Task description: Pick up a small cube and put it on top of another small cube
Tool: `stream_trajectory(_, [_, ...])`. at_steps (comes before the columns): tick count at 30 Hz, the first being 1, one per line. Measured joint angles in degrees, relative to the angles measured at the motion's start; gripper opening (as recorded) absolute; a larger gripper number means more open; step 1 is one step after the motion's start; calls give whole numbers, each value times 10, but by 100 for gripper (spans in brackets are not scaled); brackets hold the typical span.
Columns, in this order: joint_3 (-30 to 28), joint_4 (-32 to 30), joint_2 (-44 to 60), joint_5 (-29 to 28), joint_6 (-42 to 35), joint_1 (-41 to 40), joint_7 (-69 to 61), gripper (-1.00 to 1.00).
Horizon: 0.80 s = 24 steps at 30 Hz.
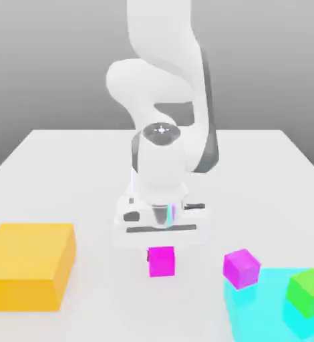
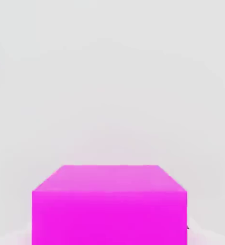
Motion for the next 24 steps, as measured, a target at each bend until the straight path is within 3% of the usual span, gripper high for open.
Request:
stream_trajectory(9, [2,-24,-169,23,-145,8,-19,-100])
stream_trajectory(20, [65,187,-199,45,-387,118,-140,-100])
stream_trajectory(24, [72,197,-140,34,-338,127,-143,-100])
